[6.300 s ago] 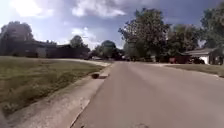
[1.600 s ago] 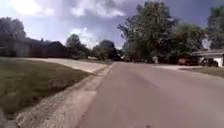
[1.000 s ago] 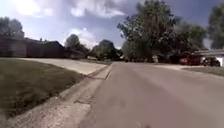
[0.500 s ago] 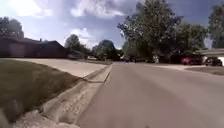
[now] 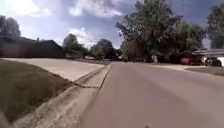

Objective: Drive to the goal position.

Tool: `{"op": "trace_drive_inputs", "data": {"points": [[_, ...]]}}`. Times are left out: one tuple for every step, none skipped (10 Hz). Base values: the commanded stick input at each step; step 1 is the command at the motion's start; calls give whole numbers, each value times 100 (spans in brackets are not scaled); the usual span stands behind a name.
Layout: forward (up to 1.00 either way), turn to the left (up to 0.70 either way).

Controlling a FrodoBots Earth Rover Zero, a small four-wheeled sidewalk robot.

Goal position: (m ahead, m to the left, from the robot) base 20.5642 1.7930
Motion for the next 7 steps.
{"op": "trace_drive_inputs", "data": {"points": [[100,0],[100,0],[100,0],[100,0],[100,0],[100,0],[100,-3]]}}
